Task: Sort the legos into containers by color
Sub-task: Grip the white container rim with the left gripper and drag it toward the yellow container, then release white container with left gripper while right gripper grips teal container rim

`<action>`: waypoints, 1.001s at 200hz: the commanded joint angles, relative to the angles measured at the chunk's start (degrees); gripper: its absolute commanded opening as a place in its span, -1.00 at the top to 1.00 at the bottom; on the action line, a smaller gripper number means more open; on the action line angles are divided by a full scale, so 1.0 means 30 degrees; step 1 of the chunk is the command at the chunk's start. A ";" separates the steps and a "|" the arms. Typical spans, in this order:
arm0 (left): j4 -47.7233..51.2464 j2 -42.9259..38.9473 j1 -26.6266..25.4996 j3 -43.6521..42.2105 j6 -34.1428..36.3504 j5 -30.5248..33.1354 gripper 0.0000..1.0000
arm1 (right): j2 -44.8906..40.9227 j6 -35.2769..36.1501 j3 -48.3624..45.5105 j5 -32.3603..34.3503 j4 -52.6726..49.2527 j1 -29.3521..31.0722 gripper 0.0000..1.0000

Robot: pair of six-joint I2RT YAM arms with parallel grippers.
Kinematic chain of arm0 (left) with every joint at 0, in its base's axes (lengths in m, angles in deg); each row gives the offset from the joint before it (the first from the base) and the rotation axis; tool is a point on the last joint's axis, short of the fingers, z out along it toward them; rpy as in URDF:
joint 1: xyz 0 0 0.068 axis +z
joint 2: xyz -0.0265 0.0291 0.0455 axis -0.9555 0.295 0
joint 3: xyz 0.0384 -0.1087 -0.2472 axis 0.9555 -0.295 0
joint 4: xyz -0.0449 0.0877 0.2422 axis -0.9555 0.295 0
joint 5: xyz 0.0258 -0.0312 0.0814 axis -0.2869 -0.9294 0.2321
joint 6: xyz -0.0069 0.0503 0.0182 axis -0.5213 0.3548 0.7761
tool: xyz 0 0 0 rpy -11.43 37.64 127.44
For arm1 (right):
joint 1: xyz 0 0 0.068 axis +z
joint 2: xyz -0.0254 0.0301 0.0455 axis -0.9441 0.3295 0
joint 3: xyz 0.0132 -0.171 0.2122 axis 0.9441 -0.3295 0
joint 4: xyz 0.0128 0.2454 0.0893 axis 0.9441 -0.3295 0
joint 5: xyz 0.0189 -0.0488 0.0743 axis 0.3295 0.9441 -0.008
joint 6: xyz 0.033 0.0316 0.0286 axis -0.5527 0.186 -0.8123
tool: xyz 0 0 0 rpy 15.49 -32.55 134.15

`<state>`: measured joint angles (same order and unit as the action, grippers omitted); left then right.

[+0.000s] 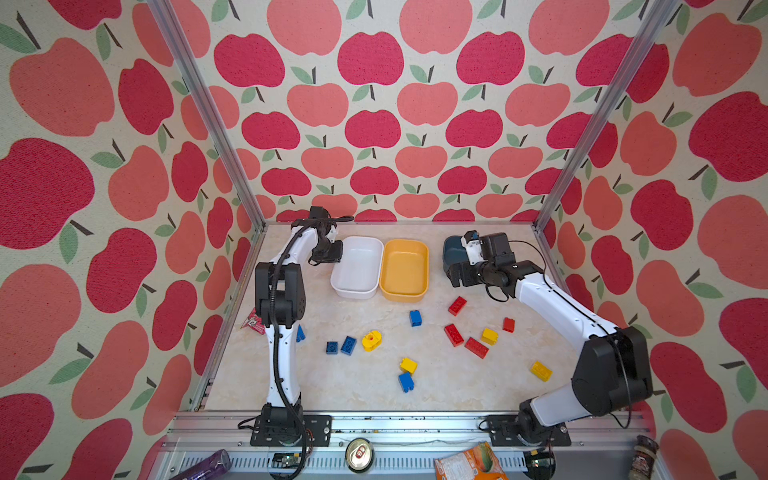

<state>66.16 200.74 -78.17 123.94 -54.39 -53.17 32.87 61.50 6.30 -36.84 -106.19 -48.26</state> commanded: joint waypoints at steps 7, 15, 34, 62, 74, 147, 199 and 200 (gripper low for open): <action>0.1109 0.0862 -0.0447 0.0458 0.0399 0.0144 1.00 | 0.0144 -0.0396 0.0422 -0.0054 -0.0434 0.0071 -0.99; 0.1106 0.0908 -0.0481 0.0513 0.0349 0.0147 1.00 | 0.0155 -0.0454 0.0451 -0.0058 -0.0447 0.0055 -0.99; 0.1256 0.0953 -0.0500 0.0644 0.0141 0.0180 1.00 | 0.0185 -0.0469 0.0472 0.0059 -0.0521 0.0081 -0.99; 0.1376 0.0815 -0.0502 0.0588 -0.0256 0.0008 0.94 | 0.0288 -0.0271 0.0537 0.0709 -0.0710 0.0041 -0.99; 0.1242 0.0622 -0.0526 0.0371 -0.0361 0.0017 0.77 | 0.0401 -0.0098 0.0766 0.1071 -0.0954 -0.0022 -0.99; 0.0436 -0.0518 -0.0529 -0.0211 -0.0744 0.0001 0.06 | 0.2692 0.0118 0.2995 0.2420 -0.2217 -0.3093 -0.99; -0.0336 -0.1862 -0.0465 -0.0797 -0.1058 -0.0019 -0.19 | 0.5869 -0.0850 0.5281 0.3439 -0.3480 -0.6214 -0.99; -0.0360 -0.1876 -0.0459 -0.0812 -0.1062 -0.0022 -0.19 | 0.5928 -0.0865 0.5327 0.3408 -0.3473 -0.6272 -0.99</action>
<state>66.88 199.76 -79.63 122.60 -56.47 -53.01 47.17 60.80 19.15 -28.65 -113.21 -63.86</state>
